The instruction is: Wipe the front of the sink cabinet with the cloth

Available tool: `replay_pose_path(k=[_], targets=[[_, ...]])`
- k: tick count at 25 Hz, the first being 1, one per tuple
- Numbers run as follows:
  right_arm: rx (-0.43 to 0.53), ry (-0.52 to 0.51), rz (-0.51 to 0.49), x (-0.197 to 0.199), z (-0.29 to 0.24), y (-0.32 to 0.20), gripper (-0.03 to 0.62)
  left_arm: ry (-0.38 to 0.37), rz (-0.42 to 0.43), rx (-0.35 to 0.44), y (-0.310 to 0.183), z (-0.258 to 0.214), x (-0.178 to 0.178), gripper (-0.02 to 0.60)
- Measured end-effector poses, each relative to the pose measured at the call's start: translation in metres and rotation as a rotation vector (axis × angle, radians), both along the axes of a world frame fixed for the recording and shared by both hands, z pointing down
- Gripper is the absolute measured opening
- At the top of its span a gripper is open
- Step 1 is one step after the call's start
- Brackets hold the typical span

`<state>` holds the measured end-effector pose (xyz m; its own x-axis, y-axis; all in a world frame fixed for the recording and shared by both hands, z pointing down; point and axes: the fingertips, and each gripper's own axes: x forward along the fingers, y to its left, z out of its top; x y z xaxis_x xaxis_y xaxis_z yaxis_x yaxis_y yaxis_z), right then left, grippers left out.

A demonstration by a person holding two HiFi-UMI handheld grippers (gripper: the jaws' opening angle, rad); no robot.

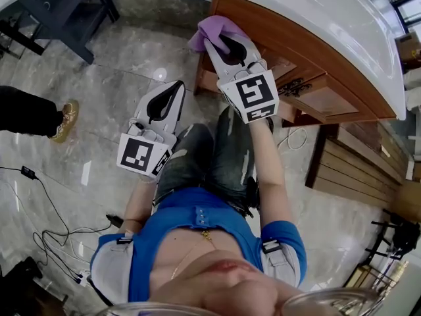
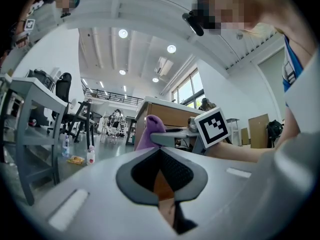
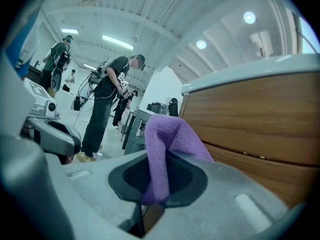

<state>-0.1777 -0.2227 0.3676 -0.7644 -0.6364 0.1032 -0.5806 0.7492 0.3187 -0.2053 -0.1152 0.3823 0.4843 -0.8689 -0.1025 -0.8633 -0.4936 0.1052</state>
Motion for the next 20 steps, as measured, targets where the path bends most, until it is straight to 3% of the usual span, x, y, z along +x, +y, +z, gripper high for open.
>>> replay_pose_path(k=[11,20], targets=[[-0.105,0.029,-0.001,0.003,0.049,-0.004,0.054,0.001,-0.036,-0.006,-0.002,0.003,-0.008,0.000],[-0.109,0.038,-0.002,0.002,0.055,-0.004,0.054,-0.012,-0.032,-0.012,-0.003,0.003,-0.004,0.000]])
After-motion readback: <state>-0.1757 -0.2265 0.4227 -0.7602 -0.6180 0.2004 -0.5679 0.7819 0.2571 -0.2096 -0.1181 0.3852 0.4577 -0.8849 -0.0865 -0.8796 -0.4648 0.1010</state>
